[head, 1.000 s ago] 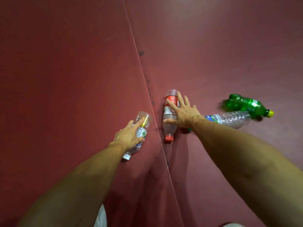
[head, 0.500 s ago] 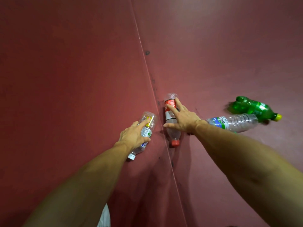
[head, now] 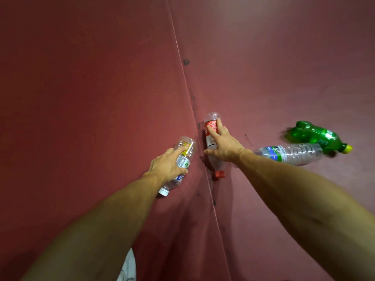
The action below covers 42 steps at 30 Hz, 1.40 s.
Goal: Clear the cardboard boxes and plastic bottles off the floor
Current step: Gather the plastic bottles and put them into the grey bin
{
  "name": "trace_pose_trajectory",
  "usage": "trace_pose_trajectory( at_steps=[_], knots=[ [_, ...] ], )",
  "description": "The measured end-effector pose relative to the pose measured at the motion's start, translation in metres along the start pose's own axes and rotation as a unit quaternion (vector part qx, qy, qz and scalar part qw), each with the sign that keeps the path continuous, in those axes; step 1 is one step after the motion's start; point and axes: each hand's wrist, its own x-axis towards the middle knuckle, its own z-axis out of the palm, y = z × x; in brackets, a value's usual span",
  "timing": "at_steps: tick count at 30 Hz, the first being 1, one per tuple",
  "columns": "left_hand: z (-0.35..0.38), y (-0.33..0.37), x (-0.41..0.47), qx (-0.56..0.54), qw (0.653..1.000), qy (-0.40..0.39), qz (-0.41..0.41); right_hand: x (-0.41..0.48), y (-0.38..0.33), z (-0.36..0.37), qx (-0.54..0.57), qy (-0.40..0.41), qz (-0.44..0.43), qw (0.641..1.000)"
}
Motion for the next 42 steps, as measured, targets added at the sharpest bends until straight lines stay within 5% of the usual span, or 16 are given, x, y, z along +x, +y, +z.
trace_pose_trajectory(
  at_steps=[10,23,33,42],
  knots=[
    [-0.060,0.034,-0.023,0.028,0.999,0.036,0.024,-0.057,-0.024,-0.072,0.007,0.050,0.077,0.996],
    [-0.389,0.118,-0.251,0.007,0.996,0.083,0.021,-0.223,-0.243,-0.387,-0.047,0.021,0.057,0.997],
    [-0.556,0.126,-0.474,-0.026,0.976,0.193,-0.101,-0.333,-0.417,-0.547,-0.092,0.012,-0.107,0.990],
    [-0.584,0.042,-0.662,-0.063,0.918,0.291,-0.263,-0.401,-0.597,-0.533,-0.145,-0.012,-0.281,0.949]
  ],
)
